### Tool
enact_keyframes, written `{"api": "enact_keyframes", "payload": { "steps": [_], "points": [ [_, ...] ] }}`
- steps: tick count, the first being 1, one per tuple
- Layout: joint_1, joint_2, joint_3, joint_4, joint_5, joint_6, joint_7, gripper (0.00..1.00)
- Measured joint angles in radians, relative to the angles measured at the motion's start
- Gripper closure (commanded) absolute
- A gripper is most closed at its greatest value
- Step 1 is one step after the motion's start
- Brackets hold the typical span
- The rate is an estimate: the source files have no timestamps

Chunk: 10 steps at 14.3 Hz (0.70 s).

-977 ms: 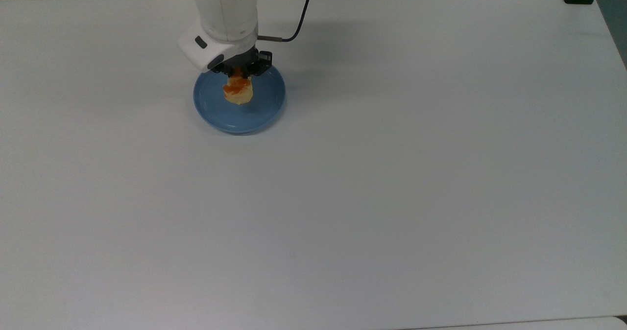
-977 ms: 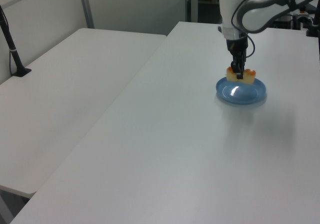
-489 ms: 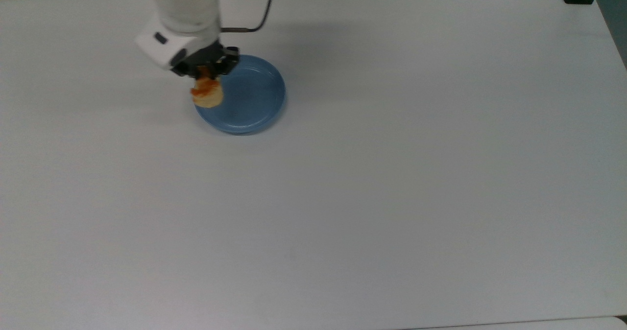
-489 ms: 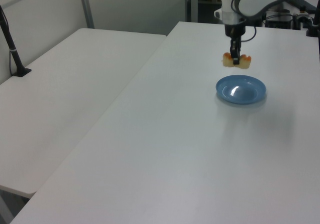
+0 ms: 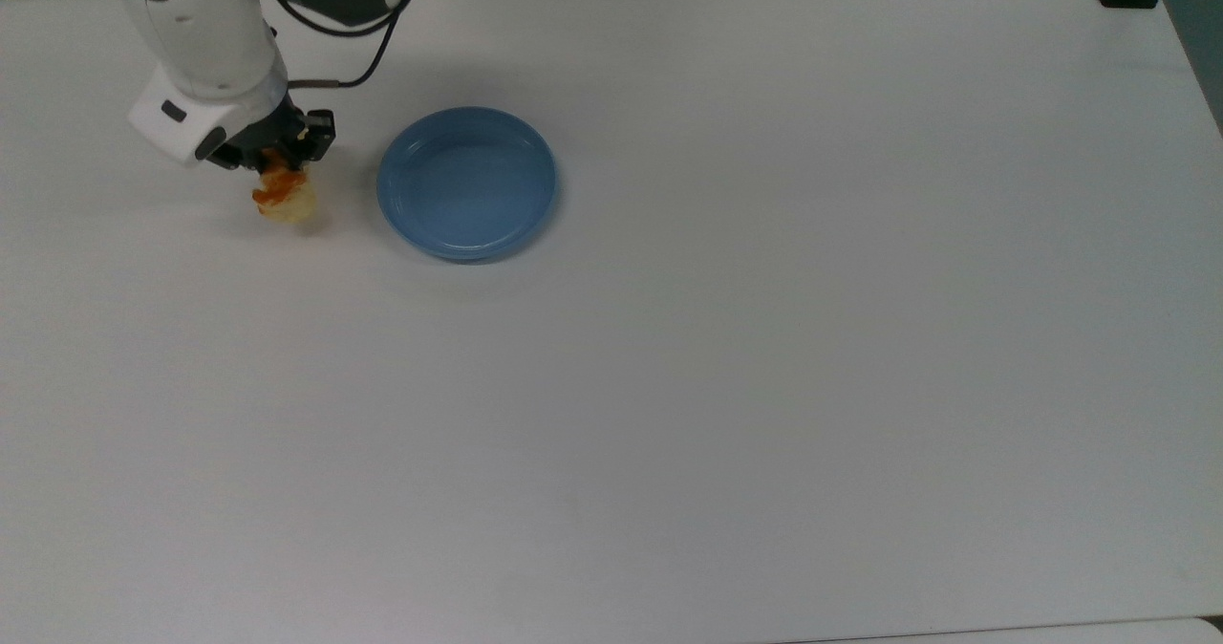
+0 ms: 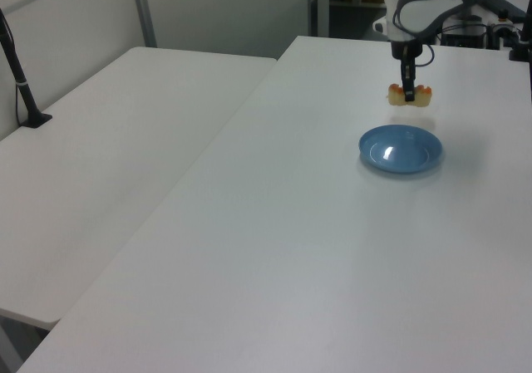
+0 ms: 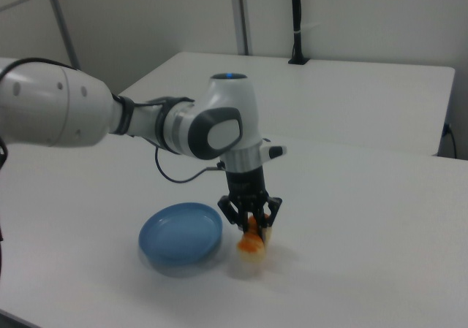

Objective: Put the bread on the table

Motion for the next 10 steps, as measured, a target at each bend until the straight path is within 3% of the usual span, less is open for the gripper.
{"api": "enact_keyframes", "payload": {
  "steps": [1,2,7,10],
  "points": [
    [-0.003,0.031,-0.001,0.000,-0.020,0.026,0.000,0.08],
    [-0.006,0.049,-0.001,0.001,-0.029,0.039,0.000,0.00],
    [-0.013,0.069,-0.001,0.043,-0.038,0.063,0.018,0.00],
    [0.051,0.032,0.018,0.125,-0.037,-0.020,0.168,0.00]
  ]
}}
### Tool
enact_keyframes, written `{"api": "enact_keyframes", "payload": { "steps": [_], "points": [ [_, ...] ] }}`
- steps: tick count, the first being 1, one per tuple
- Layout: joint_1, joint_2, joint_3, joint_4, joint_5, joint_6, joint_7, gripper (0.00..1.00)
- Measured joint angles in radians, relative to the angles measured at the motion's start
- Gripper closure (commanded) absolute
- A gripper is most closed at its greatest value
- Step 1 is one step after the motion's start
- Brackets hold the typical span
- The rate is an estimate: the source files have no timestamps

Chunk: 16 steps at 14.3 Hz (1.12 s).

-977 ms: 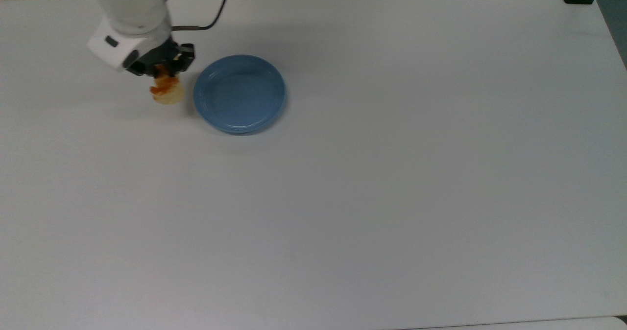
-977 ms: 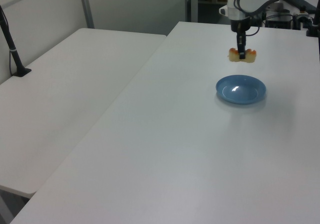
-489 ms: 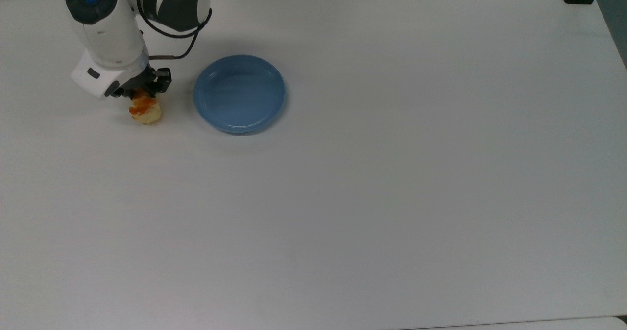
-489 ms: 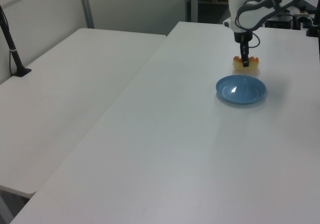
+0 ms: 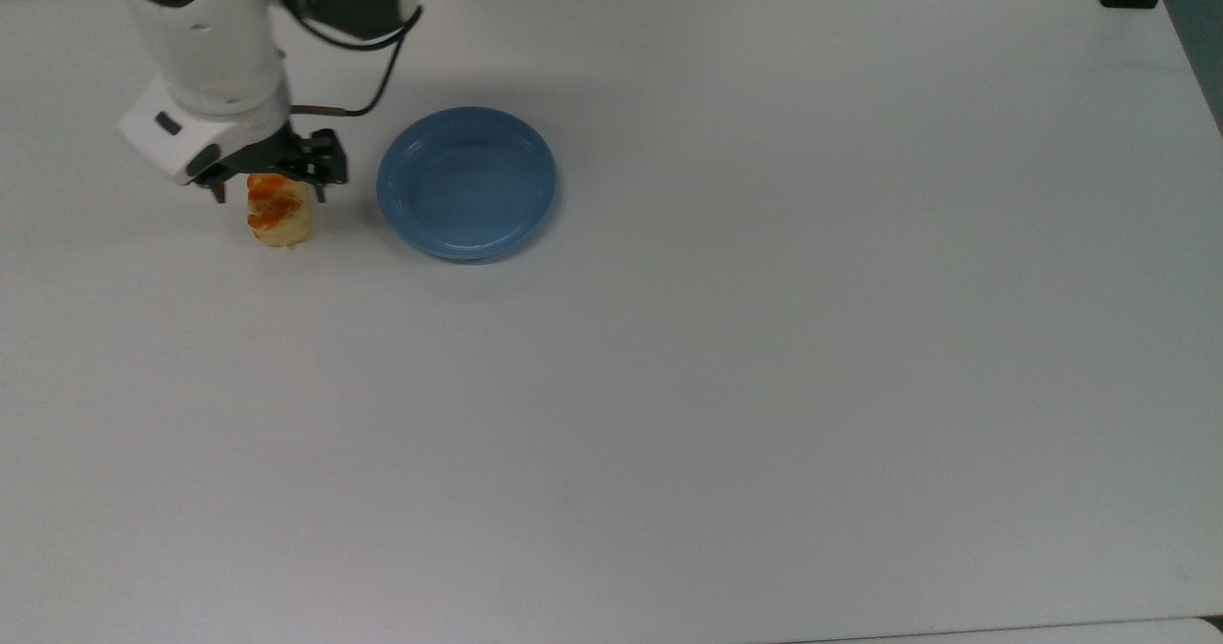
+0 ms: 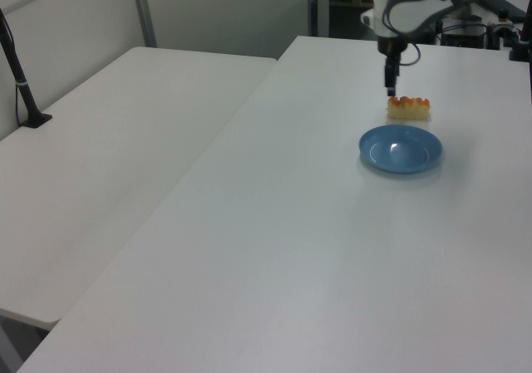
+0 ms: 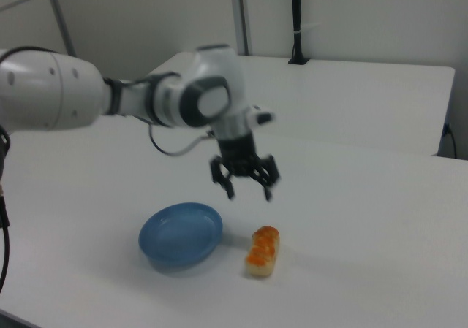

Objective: Put the bread on the table

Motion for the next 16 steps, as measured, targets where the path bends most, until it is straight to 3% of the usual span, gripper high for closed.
{"api": "enact_keyframes", "payload": {
  "steps": [3,5,11,16],
  "points": [
    [0.233,-0.049,0.010,0.056,0.000,-0.078,0.299,0.00],
    [0.337,-0.116,0.010,0.067,0.018,-0.130,0.434,0.00],
    [0.375,-0.342,0.005,0.077,0.159,-0.367,0.456,0.00],
    [0.376,-0.365,-0.002,0.062,0.167,-0.385,0.454,0.00]
  ]
}}
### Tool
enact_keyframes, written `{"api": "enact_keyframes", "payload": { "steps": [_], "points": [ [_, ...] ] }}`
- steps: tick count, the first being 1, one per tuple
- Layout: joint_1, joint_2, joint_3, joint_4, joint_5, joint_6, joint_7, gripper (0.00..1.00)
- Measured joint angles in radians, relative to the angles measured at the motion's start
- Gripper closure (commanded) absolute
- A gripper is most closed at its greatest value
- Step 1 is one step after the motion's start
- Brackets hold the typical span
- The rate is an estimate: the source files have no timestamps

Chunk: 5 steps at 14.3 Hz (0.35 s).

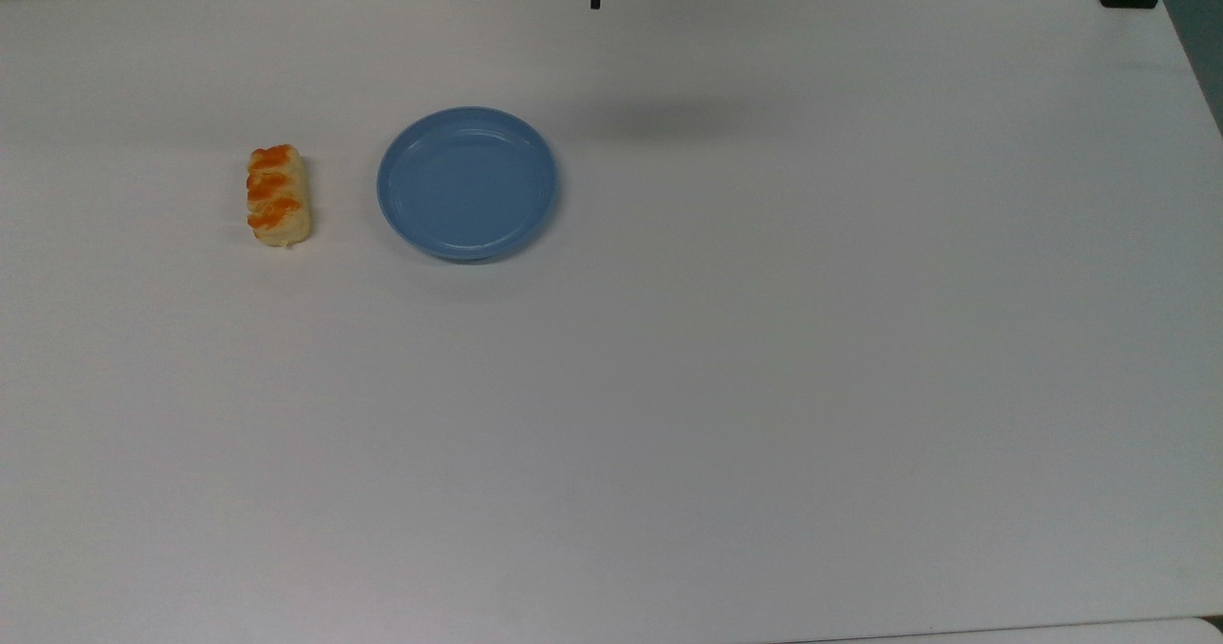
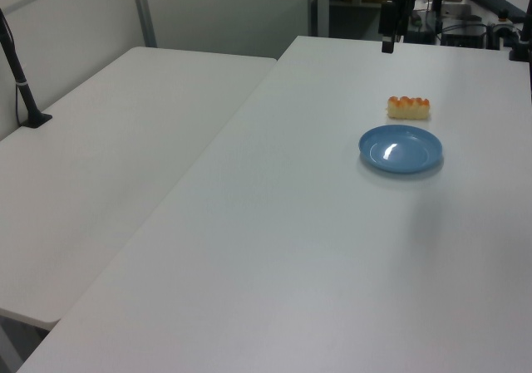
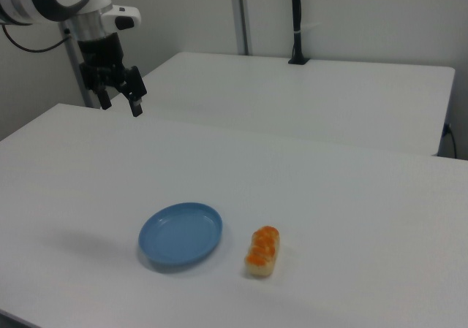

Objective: Put the bread on the table

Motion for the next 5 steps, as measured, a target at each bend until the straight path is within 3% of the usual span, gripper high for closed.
{"api": "enact_keyframes", "payload": {
  "steps": [5],
  "points": [
    [-0.001,0.000,-0.006,-0.005,0.000,-0.004,0.000,0.00]
  ]
}}
